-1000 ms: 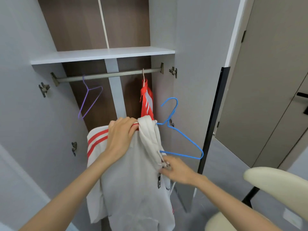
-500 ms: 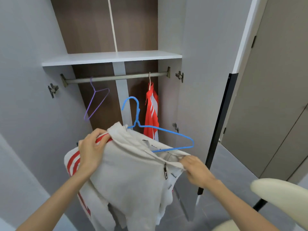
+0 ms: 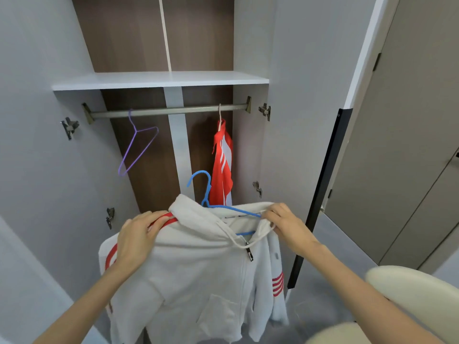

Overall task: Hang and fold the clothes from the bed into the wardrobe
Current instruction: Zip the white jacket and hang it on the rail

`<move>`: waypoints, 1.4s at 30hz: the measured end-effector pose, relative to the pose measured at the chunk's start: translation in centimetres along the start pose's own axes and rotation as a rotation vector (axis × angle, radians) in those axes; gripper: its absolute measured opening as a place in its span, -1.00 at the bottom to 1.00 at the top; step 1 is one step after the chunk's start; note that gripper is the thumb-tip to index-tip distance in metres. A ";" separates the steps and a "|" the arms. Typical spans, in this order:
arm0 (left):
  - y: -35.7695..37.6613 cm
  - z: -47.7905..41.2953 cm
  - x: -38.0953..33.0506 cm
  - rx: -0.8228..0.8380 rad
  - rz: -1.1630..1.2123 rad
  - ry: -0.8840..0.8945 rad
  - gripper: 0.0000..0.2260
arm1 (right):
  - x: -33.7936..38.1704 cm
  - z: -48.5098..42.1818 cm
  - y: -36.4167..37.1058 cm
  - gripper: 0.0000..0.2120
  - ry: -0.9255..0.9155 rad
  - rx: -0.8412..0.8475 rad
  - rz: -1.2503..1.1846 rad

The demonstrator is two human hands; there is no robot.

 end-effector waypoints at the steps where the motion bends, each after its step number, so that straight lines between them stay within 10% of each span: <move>1: 0.0 0.0 -0.5 0.002 0.039 -0.006 -0.83 | 1.0 -0.6 -0.5 -0.62 -0.019 -0.072 -0.002; 7: -0.8 0.0 -3.5 -0.054 0.042 0.239 -0.80 | 4.8 -3.5 -3.7 -0.77 -0.013 -0.426 -0.478; 11: -0.6 0.1 -5.1 -0.091 0.078 0.274 -0.88 | 6.4 -4.6 -3.1 -0.56 0.025 -0.276 -0.580; 16: -0.8 -1.4 -4.3 -0.073 0.157 0.111 -0.88 | 4.2 -3.7 -2.6 -0.63 0.290 -0.039 -0.079; 24: 0.3 -1.4 -6.1 0.243 0.218 0.140 -0.82 | 6.9 -4.4 -3.1 -0.75 0.157 -0.042 -0.589; 33: -1.4 -7.6 -3.1 -0.008 0.120 -0.084 -0.78 | 7.4 -3.2 -5.7 -0.61 0.028 0.192 -0.870; 36: 1.1 -7.3 -4.2 0.207 0.076 -0.065 -0.66 | 7.2 -3.8 -4.8 -0.90 0.182 0.007 -0.974; 38: 2.7 -6.4 -4.8 0.255 0.047 -0.082 -0.70 | 6.6 -3.7 -4.0 -0.72 0.296 -0.121 -1.031; 42: 3.5 -2.7 -5.5 -0.010 0.191 -0.232 -0.70 | 5.7 -2.9 -3.0 -0.63 0.424 -0.218 -1.051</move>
Point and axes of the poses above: each hand's wrist, its own z-axis away from the middle knuckle, its own y-axis out of the palm, x = y × z, the point moved 4 cm from there along -z, towards the middle knuckle, and after that the axes turned 13 degrees about -y, right-handed, at the moved point
